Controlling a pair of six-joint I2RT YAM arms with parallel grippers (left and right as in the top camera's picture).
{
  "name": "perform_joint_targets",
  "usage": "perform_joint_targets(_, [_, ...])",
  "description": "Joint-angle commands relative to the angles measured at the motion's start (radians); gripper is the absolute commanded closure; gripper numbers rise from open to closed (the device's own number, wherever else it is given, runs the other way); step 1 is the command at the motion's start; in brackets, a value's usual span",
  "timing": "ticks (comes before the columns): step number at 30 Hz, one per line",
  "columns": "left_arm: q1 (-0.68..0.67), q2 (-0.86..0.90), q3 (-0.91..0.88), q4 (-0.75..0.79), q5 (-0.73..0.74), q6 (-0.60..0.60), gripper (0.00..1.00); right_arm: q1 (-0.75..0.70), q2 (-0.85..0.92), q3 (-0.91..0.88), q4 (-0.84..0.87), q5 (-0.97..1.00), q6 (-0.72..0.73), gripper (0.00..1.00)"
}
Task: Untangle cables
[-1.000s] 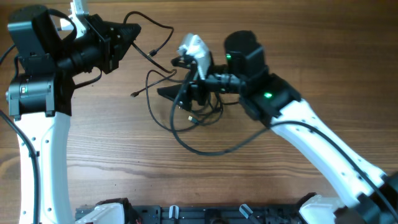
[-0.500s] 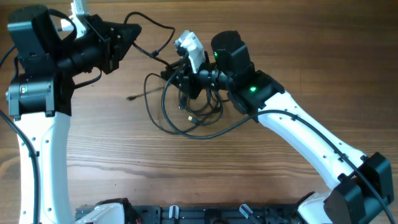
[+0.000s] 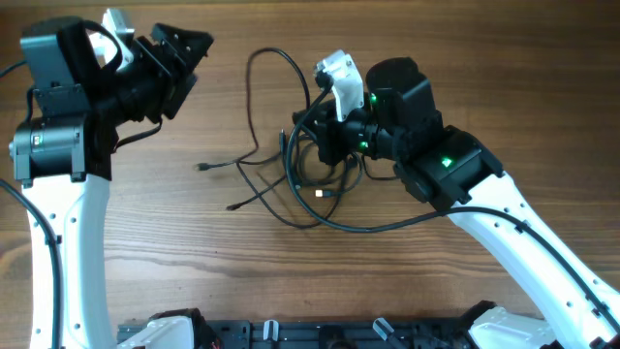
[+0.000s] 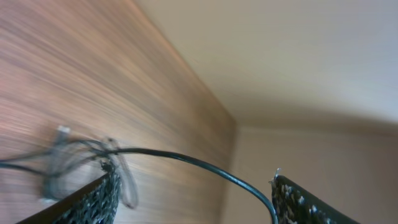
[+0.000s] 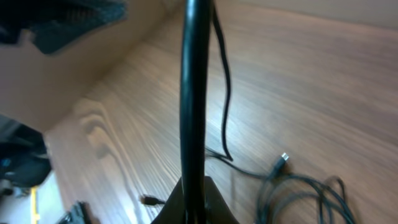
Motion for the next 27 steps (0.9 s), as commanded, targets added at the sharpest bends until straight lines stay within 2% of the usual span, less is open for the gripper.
perform_joint_targets(1, [-0.002,0.013,0.008,-0.113,-0.329,0.211,0.20,-0.002,0.005,0.005,-0.069,0.145,-0.101,0.96])
perform_joint_targets(4, [-0.002,0.026,0.007,-0.161,-0.408,0.257,0.19,0.002,0.053,0.005,-0.131,0.178,-0.222,0.96])
perform_joint_targets(7, [-0.002,0.040,-0.005,-0.164,-0.425,0.286,0.18,0.029,0.132,0.005,-0.118,0.235,-0.245,0.96])
perform_joint_targets(11, [-0.002,0.064,-0.013,-0.166,-0.425,0.286,0.18,0.073,0.169,0.005,-0.014,0.426,-0.257,0.96])
perform_joint_targets(14, [-0.002,0.087,-0.013,-0.173,-0.425,0.286,0.18,0.094,0.167,0.005,0.095,0.653,-0.330,0.96])
perform_joint_targets(16, [-0.002,0.102,-0.013,-0.172,-0.425,0.286,0.18,0.100,0.167,0.005,0.166,0.720,-0.415,0.95])
perform_joint_targets(18, [-0.002,0.109,-0.013,-0.172,-0.425,0.286,0.18,0.109,0.167,0.005,0.187,0.622,-0.467,0.96])
perform_joint_targets(23, [-0.002,0.109,-0.012,-0.172,-0.425,0.286,0.18,0.195,0.209,0.005,0.099,0.304,-0.454,0.96])
perform_joint_targets(25, [-0.002,0.109,-0.012,-0.172,-0.425,0.286,0.18,0.229,0.243,0.005,0.079,0.342,-0.454,0.96])
perform_joint_targets(27, [-0.002,0.109,-0.012,-0.172,-0.425,0.286,0.18,0.249,0.280,0.005,0.077,0.474,-0.454,0.96])
